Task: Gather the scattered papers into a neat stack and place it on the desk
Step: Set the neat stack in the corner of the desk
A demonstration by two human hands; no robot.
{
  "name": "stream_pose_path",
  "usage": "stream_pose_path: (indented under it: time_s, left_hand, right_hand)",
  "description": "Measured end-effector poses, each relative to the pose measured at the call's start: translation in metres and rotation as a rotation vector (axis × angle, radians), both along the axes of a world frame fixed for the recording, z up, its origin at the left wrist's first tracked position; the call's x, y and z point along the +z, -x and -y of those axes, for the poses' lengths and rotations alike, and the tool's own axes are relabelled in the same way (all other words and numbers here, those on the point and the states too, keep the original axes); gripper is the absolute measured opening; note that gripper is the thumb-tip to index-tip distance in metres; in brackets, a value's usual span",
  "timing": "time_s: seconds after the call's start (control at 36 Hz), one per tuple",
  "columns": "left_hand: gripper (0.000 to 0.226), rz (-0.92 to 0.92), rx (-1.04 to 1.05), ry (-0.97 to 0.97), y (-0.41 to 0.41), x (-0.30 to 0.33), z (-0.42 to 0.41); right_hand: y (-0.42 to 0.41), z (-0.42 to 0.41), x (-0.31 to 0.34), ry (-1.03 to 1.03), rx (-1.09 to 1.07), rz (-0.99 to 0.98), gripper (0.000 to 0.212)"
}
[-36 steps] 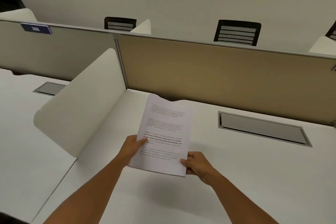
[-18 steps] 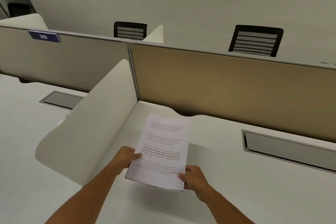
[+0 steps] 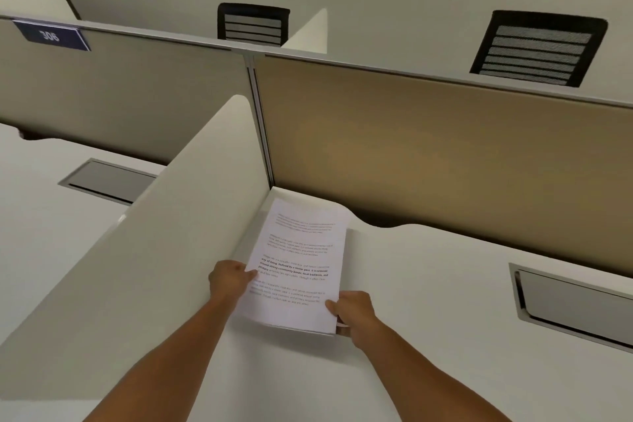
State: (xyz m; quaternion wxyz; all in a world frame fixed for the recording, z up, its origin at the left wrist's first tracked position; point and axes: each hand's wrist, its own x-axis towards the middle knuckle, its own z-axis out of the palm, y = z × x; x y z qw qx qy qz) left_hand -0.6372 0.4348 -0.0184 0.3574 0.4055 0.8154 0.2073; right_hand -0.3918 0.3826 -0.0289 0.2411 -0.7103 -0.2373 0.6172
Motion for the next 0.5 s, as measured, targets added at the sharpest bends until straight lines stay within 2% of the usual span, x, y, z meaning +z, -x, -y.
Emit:
stream_pose_path:
  time_s: [0.19,0.5]
  left_hand:
    - [0.013,-0.015,0.027,-0.047,0.006,-0.016,-0.030]
    - [0.020,-0.017,0.025,-0.047,0.013,-0.043,-0.060]
  right_hand:
    - [0.021,-0.040,-0.019,0.055,-0.052,-0.002,0.006]
    - [0.035,-0.057,-0.044,0.075,-0.117,0.029,0.009]
